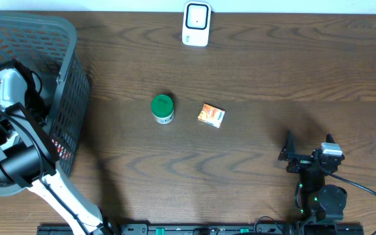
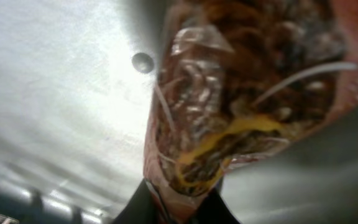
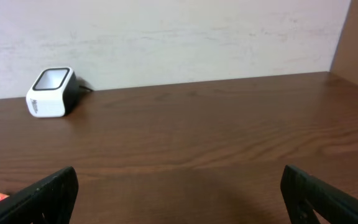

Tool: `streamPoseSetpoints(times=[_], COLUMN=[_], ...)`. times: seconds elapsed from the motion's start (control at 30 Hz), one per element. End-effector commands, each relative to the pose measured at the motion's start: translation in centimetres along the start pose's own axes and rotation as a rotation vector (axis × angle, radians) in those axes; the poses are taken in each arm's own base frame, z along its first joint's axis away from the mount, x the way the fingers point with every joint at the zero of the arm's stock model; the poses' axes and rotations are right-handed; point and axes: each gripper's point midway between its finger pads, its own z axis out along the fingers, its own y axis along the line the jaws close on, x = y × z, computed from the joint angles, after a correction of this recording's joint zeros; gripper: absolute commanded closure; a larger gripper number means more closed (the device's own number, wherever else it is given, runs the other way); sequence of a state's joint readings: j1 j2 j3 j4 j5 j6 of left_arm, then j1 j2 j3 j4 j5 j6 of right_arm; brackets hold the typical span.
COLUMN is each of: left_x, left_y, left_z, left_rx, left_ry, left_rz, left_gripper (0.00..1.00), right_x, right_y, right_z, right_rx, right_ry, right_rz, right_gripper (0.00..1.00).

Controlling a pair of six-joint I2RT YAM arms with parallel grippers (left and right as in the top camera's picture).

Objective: Scan the item barcode
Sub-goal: 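Reach into the basket and grasp the red TOP chocolate bar, then carry the chocolate bar past the scanner and drop it on the table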

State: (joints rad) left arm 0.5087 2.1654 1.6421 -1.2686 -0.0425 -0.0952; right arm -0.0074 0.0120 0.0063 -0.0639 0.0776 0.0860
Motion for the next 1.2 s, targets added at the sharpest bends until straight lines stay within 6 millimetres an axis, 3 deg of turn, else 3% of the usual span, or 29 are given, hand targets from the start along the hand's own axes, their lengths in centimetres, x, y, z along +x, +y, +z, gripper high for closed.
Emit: streamPoseSetpoints(times=[0.0, 0.07, 0.2, 0.27, 0.33, 0.37, 0.43, 0.53, 0.57, 0.6, 0.73, 0.87, 1.03, 1.07, 1.17], left_x=[-1.0, -1.4, -2.3, -2.4, -1.9, -0.8, 1.8, 6.8, 10.2, 12.1, 19.3, 24.9, 27.7, 28.0, 29.0], left_y=[1.2, 1.5, 2.0, 1.4, 0.4, -1.0, -3.2, -6.4, -8.3, -9.4, -15.3, -22.8, -31.4, -34.3, -38.5], left_z=[-1.1, -2.9, -10.4, -14.2, -19.1, -23.6, -29.0, -35.3, -38.2, -39.2, -40.3, -38.7, -32.2, -28.9, -23.4], left_rx=[-0.032, -0.026, 0.028, 0.104, 0.223, 0.359, 0.561, 0.812, 0.894, 0.915, 0.955, 0.938, 0.82, 0.758, 0.669], left_ry=[-0.029, -0.056, -0.208, -0.296, -0.419, -0.525, -0.628, -0.742, -0.806, -0.832, -0.83, -0.773, -0.602, -0.531, -0.419], left_rz=[-0.066, -0.078, -0.15, -0.151, -0.142, -0.119, -0.075, 0.062, 0.173, 0.232, 0.499, 0.796, 0.969, 1.022, 1.131], left_gripper=[0.93, 0.93, 0.93, 0.93, 0.92, 0.93, 0.93, 0.93, 0.92, 0.92, 0.93, 0.92, 0.92, 0.92, 0.92], right_x=[0.0, 0.0, 0.0, 0.0, 0.0, 0.1, 0.1, 0.0, 0.0, 0.0, 0.0, 0.0, 0.1, 0.1, 0.0], right_y=[0.1, 0.1, 0.1, 0.1, 0.1, 0.1, 0.1, 0.1, 0.1, 0.1, 0.1, 0.1, 0.1, 0.1, 0.1], right_z=[0.0, 0.0, 0.0, 0.0, 0.0, 0.0, 0.0, 0.0, 0.0, 0.0, 0.0, 0.0, 0.0, 0.0, 0.0], right_rx=[-0.003, -0.004, -0.003, -0.004, -0.004, -0.004, -0.004, -0.003, -0.003, -0.004, -0.004, -0.004, -0.003, -0.003, -0.003], right_ry=[0.0, 0.0, 0.0, 0.0, 0.0, 0.001, 0.001, 0.0, 0.0, 0.0, 0.0, 0.0, 0.001, 0.001, 0.0], right_rz=[-0.013, -0.013, -0.013, -0.013, -0.013, -0.013, -0.013, -0.013, -0.013, -0.013, -0.013, -0.013, -0.013, -0.013, -0.013], right_gripper=[0.01, 0.01, 0.01, 0.01, 0.01, 0.01, 0.01, 0.01, 0.01, 0.01, 0.01, 0.01, 0.01, 0.01, 0.01])
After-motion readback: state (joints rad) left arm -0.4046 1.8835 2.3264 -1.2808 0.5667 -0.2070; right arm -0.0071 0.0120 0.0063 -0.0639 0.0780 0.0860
